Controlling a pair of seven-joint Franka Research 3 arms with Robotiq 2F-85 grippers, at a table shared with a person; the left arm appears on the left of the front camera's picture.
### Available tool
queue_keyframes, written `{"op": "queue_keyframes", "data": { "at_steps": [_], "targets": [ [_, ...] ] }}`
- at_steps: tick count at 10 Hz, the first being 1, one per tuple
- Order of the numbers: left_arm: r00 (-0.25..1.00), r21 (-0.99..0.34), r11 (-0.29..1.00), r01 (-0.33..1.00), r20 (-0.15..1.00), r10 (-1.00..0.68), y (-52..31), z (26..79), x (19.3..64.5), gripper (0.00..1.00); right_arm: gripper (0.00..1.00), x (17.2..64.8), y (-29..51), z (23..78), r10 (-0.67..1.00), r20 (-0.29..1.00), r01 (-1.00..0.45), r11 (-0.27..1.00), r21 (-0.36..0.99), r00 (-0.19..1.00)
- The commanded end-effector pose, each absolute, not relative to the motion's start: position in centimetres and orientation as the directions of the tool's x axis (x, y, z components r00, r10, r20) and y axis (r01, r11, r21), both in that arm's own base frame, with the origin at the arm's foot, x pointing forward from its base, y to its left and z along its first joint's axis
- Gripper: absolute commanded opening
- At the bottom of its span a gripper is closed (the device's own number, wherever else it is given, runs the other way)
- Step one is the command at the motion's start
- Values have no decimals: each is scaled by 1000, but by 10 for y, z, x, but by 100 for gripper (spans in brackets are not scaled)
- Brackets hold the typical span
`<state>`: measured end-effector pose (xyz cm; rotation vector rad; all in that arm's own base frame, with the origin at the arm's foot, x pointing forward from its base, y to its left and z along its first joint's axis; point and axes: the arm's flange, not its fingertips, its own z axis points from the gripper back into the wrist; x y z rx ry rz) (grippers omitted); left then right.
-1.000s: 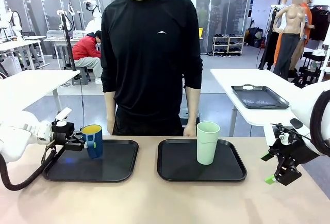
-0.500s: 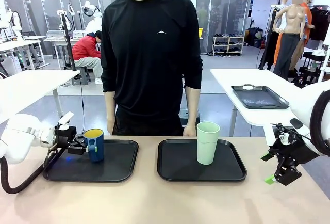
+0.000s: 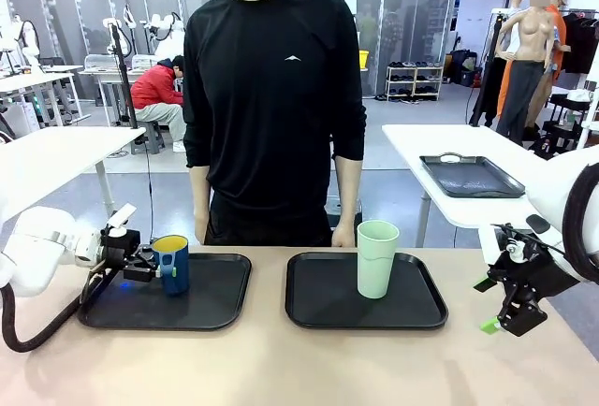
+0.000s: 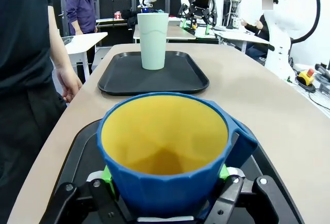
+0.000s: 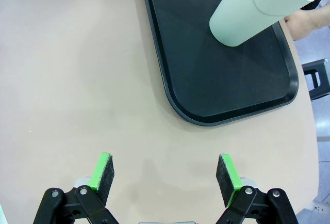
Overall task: Sort and store the cups by type.
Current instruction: Pick up the Handle plastic cup and place it into the empty Flat Tray.
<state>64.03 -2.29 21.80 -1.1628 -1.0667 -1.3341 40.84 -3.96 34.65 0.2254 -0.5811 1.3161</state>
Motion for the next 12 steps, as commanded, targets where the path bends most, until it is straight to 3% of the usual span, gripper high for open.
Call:
{"op": "queue_keyframes", "data": {
  "at_steps": [1, 12],
  "targets": [
    [6, -22, -113, 993, 990, -144, -19, 206, 645, 97, 100, 408, -39, 347, 846, 519, -953, 247, -175, 124],
    [-7, 5, -13, 1000, 993, -115, 40, 222, 627, 100, 100, 408, -39, 347, 846, 519, -953, 247, -175, 124]
  ]
}}
